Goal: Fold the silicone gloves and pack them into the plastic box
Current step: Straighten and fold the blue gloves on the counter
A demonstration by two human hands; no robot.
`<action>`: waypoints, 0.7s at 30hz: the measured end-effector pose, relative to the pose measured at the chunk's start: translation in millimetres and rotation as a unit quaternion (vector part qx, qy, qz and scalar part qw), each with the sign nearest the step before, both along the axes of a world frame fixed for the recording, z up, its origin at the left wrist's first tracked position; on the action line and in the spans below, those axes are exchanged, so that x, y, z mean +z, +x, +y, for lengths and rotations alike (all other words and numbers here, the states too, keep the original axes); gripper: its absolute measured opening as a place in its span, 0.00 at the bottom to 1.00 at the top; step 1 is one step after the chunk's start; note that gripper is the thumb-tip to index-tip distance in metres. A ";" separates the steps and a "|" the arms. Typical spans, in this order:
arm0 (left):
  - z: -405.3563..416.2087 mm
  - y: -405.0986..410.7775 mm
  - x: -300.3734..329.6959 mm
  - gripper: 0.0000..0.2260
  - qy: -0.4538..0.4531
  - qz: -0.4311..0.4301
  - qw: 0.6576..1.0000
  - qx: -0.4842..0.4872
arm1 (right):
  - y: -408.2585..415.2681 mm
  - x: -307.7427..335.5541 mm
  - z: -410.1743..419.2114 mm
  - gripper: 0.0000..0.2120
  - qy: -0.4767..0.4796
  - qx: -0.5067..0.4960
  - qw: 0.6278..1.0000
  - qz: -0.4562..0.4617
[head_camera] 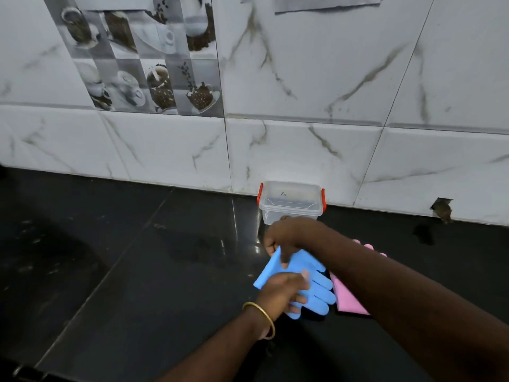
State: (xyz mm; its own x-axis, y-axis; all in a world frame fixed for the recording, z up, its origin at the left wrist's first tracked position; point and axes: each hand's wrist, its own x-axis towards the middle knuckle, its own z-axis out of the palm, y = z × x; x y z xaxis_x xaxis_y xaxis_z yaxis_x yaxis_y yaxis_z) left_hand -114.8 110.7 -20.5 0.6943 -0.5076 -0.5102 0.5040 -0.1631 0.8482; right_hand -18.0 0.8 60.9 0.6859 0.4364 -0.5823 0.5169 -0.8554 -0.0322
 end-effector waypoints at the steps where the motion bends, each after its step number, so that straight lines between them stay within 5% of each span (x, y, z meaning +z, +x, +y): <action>1: 3.1 4.6 2.2 0.36 -0.044 0.054 0.996 0.062 | -4.9 8.6 -9.9 0.16 0.024 -0.017 0.999 -0.033; 5: 21.5 36.0 14.2 0.55 -0.171 0.262 0.934 0.170 | -16.4 26.6 -33.2 0.10 0.123 -0.067 0.981 -0.134; 7: 27.1 44.6 25.4 0.47 -0.198 0.276 0.916 0.213 | -23.1 29.8 -34.1 0.09 0.162 -0.064 0.963 -0.208; 11: 46.1 65.3 40.6 0.12 -0.210 0.219 0.910 0.283 | -42.6 23.5 -19.8 0.05 0.220 -0.024 0.913 -0.343; 14: 66.6 77.0 44.0 0.13 -0.178 0.170 0.927 0.282 | -56.8 -0.5 -8.5 0.09 0.339 -0.107 0.858 -0.370; 16: 82.6 85.7 45.4 0.14 -0.160 0.147 0.938 0.271 | -66.0 -20.2 4.3 0.27 0.473 -0.261 0.791 -0.288; 18: 104.0 96.3 44.8 0.15 -0.131 0.131 0.949 0.256 | -67.7 -36.0 23.9 0.56 0.555 -0.477 0.680 -0.045; 21: 121.5 99.7 41.7 0.16 -0.119 0.106 0.962 0.220 | -73.0 -56.2 37.9 0.65 0.612 -0.604 0.376 0.345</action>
